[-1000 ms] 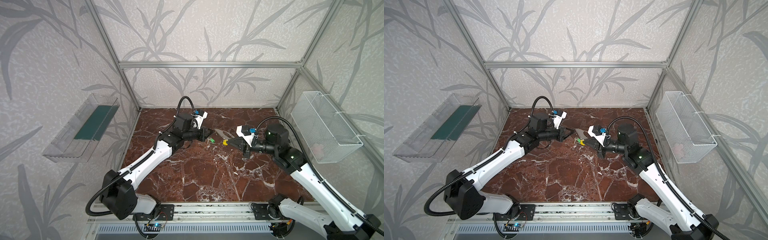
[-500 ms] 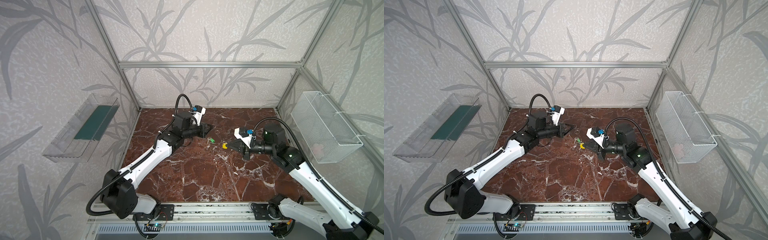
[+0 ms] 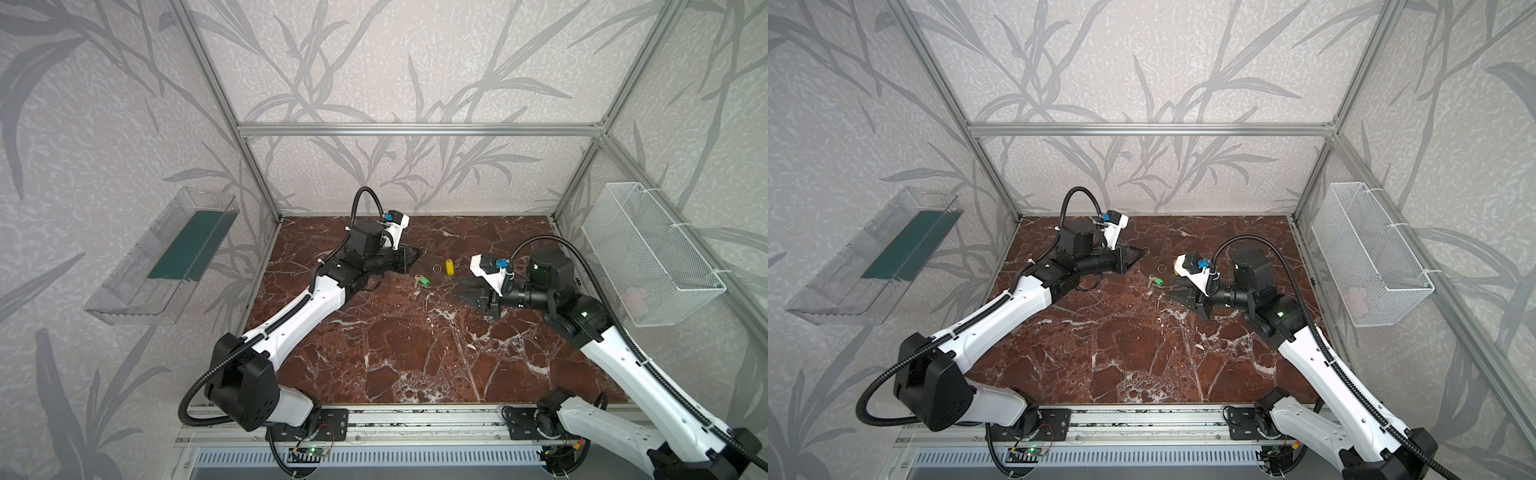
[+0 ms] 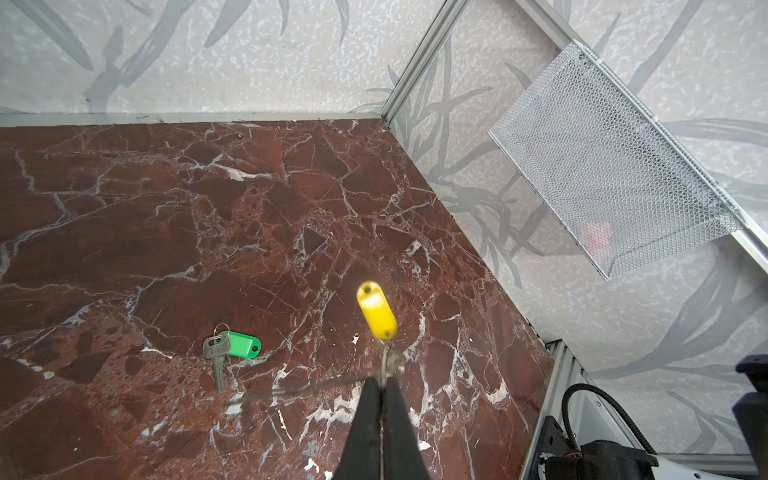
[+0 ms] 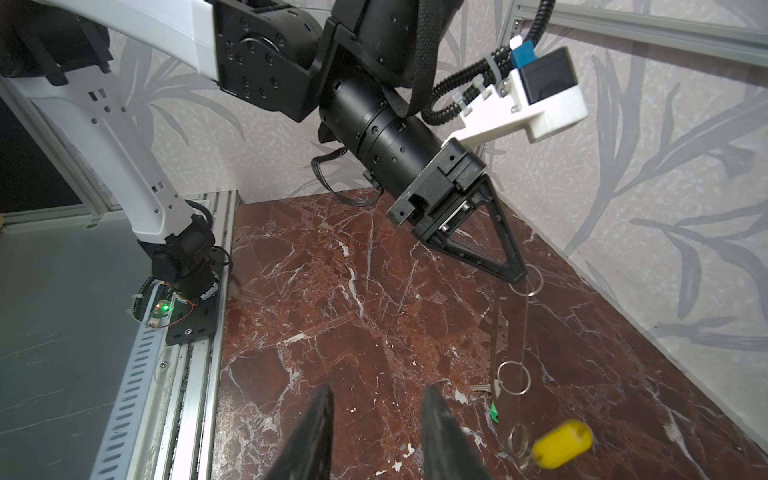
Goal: Put the keys on the keyring
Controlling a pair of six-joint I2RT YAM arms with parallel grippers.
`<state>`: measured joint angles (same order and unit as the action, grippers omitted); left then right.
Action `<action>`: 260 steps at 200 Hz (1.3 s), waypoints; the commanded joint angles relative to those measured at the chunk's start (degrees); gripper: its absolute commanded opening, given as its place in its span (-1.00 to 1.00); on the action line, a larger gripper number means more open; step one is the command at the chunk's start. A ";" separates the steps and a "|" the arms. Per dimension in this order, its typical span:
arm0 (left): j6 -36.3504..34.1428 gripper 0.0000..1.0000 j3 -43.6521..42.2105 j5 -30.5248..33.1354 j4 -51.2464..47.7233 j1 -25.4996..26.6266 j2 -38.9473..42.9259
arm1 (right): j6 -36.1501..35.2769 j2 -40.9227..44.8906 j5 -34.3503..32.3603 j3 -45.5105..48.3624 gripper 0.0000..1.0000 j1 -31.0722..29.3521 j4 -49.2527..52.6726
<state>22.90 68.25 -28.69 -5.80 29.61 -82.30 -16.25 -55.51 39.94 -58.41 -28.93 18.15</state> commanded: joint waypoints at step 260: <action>-17.44 -1.00 -2.73 -5.92 -2.54 -0.07 15.67 | 23.64 -3.80 -21.44 7.96 -0.14 -0.15 -16.23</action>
<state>7.22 66.17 -32.40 -9.02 29.56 -68.38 5.50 -56.55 18.74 -49.10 -28.93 2.70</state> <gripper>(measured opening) 0.049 0.434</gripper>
